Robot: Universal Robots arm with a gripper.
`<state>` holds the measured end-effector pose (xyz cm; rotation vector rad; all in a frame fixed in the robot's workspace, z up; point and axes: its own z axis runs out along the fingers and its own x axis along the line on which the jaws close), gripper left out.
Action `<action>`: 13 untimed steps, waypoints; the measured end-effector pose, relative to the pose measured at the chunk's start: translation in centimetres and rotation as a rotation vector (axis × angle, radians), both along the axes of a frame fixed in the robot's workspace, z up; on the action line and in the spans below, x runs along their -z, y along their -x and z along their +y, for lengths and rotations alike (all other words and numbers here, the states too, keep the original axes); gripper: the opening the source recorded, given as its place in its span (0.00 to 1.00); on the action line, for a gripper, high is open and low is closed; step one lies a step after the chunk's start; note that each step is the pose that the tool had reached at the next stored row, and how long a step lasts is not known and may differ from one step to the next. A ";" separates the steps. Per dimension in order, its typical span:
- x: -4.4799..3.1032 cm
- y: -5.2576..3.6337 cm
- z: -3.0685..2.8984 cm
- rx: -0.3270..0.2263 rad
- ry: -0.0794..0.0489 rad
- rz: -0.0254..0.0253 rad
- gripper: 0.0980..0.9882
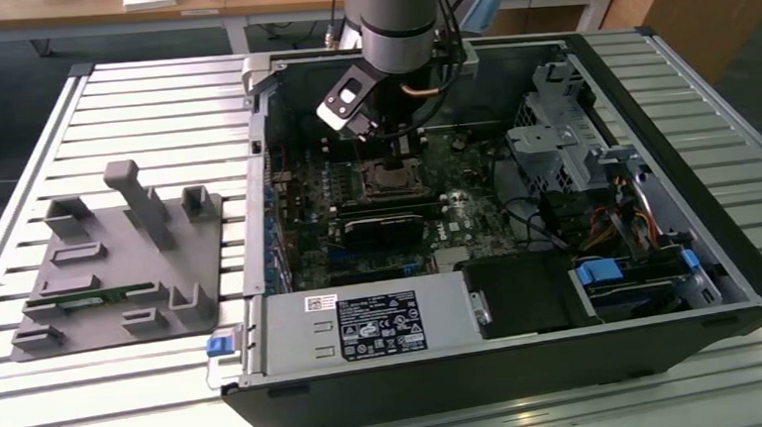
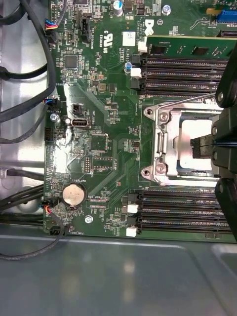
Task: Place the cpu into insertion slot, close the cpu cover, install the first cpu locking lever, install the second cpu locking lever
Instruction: 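Install the first cpu locking lever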
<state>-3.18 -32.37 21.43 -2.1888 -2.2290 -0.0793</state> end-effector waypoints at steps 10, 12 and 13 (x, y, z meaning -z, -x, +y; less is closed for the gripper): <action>-0.32 -0.01 0.00 0.000 0.000 0.0000 0.01; -0.54 -0.01 0.00 0.000 0.000 0.0000 0.01; -0.67 -0.01 0.00 0.000 0.000 0.0000 0.01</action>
